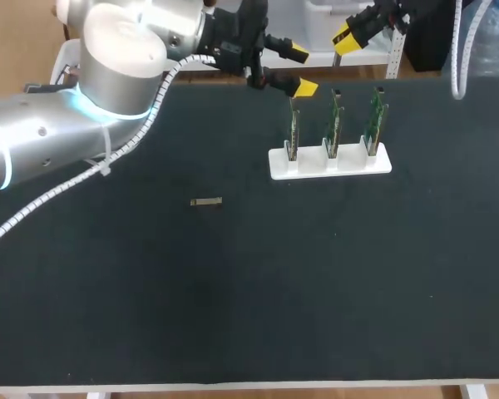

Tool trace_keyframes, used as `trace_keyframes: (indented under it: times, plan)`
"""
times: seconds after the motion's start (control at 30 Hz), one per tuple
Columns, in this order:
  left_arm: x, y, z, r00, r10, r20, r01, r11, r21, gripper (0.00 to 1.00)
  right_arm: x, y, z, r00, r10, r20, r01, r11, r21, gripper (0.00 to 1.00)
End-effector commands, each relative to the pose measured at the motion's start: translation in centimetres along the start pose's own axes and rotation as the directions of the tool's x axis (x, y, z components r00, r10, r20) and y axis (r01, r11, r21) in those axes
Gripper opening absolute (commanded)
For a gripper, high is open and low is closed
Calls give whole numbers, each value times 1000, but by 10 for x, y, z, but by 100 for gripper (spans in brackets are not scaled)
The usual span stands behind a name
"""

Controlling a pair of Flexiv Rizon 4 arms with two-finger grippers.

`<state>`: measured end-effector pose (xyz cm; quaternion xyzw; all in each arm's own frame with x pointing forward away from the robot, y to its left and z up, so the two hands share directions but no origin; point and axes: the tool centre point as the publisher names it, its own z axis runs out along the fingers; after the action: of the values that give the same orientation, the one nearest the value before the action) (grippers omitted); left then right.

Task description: Pick up the optical module with the left hand, and insert it into the network port with the right hand.

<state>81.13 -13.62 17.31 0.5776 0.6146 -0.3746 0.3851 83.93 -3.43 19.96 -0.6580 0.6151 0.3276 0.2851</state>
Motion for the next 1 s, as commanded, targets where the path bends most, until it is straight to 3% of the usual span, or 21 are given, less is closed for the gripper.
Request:
trace_keyframes:
  times: [0.03,1.0]
  plan:
    - [-2,-2,-4,1000,7,-26,-7,1000,-7,100,0,-7,-2,1000,0,2,1,779,-627,0]
    - [1,-3,-8,999,1,-51,-2,1000,-14,100,1,-6,-4,1000,-3,5,6,782,-623,0]
